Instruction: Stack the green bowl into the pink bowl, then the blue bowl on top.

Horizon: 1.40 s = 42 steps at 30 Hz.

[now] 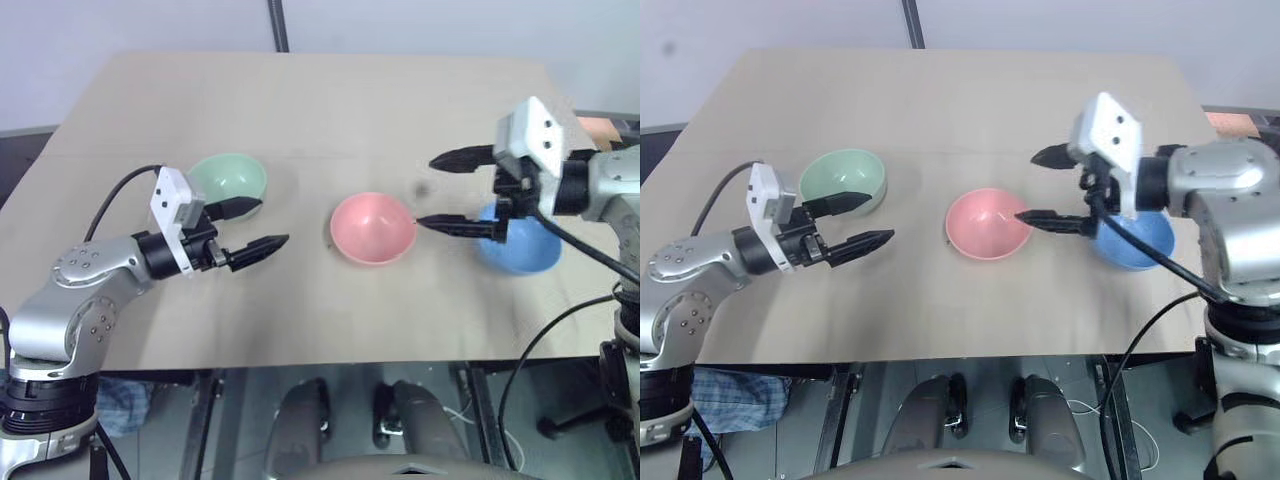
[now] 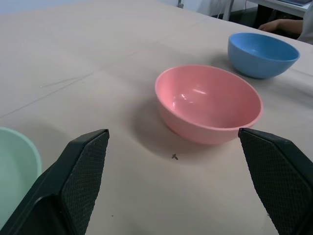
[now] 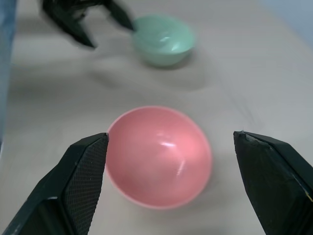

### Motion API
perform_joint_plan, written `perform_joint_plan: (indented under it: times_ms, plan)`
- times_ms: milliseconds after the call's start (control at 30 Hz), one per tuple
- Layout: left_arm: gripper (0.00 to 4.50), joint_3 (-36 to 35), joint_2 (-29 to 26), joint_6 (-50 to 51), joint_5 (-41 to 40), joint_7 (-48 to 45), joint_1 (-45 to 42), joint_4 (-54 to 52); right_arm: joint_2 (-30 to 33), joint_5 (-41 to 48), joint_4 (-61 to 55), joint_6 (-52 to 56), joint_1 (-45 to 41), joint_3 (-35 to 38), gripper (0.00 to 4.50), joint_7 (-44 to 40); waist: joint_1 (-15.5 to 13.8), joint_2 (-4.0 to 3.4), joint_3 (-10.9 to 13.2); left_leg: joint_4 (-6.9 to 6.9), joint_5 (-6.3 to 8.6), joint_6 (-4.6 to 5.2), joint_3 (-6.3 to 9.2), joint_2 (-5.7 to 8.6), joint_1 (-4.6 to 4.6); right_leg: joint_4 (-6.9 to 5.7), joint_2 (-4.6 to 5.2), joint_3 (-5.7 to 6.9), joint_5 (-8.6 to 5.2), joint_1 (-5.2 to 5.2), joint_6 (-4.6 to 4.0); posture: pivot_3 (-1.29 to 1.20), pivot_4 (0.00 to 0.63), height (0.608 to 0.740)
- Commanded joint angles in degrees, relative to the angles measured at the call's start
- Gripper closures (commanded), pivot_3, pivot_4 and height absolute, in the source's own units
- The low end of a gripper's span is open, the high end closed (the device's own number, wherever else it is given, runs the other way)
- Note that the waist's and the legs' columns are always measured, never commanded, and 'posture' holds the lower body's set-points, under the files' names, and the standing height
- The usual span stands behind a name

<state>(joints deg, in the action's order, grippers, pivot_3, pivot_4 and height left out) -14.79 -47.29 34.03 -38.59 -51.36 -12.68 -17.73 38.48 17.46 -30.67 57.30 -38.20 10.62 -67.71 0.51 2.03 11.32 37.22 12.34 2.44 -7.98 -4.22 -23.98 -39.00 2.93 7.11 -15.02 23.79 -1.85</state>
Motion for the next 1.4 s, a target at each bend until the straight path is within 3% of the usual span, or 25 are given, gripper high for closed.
perform_joint_plan:
  times_ms: [33, 267, 433, 567, 833, 1167, 1267, 1367, 1400]
  plan:
    - [0.00, -0.3, 0.0, -1.5, 0.7, -0.2, -1.0, 0.0, -0.9, 5.3, -4.5, 0.9, 3.9, 8.0, 0.08, 4.5, 0.0, 0.00, 0.0, 0.00, 0.00, 0.00, 0.00, 0.00, 0.00, 0.00, 0.00, 0.00, -0.01, 0.00, 0.02, 0.00, 0.150, 0.740]
    - [0.00, 0.3, 0.1, -2.1, 1.7, -0.6, -2.1, 1.2, -1.4, 12.2, -6.0, -3.9, 15.9, 16.4, 0.08, 8.7, -0.1, -0.01, 0.0, -0.01, 0.00, 0.00, 0.01, 0.00, 0.01, -0.01, -0.02, -0.01, -0.09, -0.02, 0.15, 0.00, 0.150, 0.740]
    - [0.00, 1.1, 0.2, -2.9, 3.4, 0.1, -3.8, 3.1, 1.2, 15.7, -5.0, -6.8, 21.6, 18.1, 0.08, 8.7, 0.0, -0.02, 0.0, 0.00, 0.00, 0.00, 0.00, 0.00, 0.03, -0.01, -0.04, -0.01, -0.11, -0.03, 0.19, 0.00, 0.150, 0.740]
    - [0.00, 2.7, -0.6, -5.7, 9.5, 2.3, -5.8, 7.3, 3.5, 17.1, -3.6, -9.6, 24.9, 18.6, 0.08, 9.0, 0.0, -0.03, 0.0, 0.01, 0.00, 0.01, 0.00, -0.01, 0.04, -0.01, -0.06, -0.03, -0.11, -0.03, 0.20, 0.00, 0.150, 0.740]
    - [0.00, 11.7, -2.4, -15.0, 26.9, 5.7, -11.3, 19.6, 5.4, 19.2, -2.8, -12.0, 26.3, 17.8, 0.08, 12.0, -0.3, -0.02, 0.0, 0.00, 0.01, 0.01, -0.01, -0.01, 0.04, 0.01, -0.08, -0.03, -0.11, -0.03, 0.20, 0.00, 0.150, 0.740]
    - [0.00, 17.8, -0.1, -22.8, 34.1, 2.1, -18.0, 30.9, 7.8, 21.2, -3.6, -13.6, 28.1, 17.7, 0.08, 15.5, -1.1, -0.02, 0.0, 0.01, 0.01, 0.01, -0.01, -0.01, 0.02, 0.01, -0.07, -0.02, -0.11, -0.02, 0.20, 0.00, 0.150, 0.740]
    - [0.75, 18.0, 0.7, -24.3, 34.1, 0.8, -19.4, 32.5, 8.2, 21.8, -4.1, -13.8, 28.8, 17.9, 0.03, 16.3, -1.2, -0.01, 0.0, 0.03, 0.01, 0.02, -0.01, -0.01, 0.02, 0.00, -0.08, -0.02, -0.11, -0.02, 0.20, 0.00, 0.150, 0.740]
    - [2.17, 18.2, 1.0, -25.4, 34.9, 0.2, -20.3, 33.8, 8.6, 22.4, -4.5, -14.1, 29.7, 18.2, 0.03, 17.1, -1.3, 0.00, 0.0, 0.04, 0.00, 0.02, -0.01, 0.00, 0.01, 0.00, -0.08, -0.02, -0.11, -0.02, 0.20, 0.00, 0.150, 0.740]
    - [2.41, 18.4, 1.0, -25.9, 35.2, 0.0, -20.4, 34.3, 8.7, 22.6, -4.6, -14.1, 29.9, 18.3, 0.03, 17.3, -1.3, 0.00, 0.0, 0.04, 0.00, 0.02, -0.01, 0.00, 0.01, 0.00, -0.08, -0.02, -0.11, -0.03, 0.20, 0.00, 0.150, 0.740]
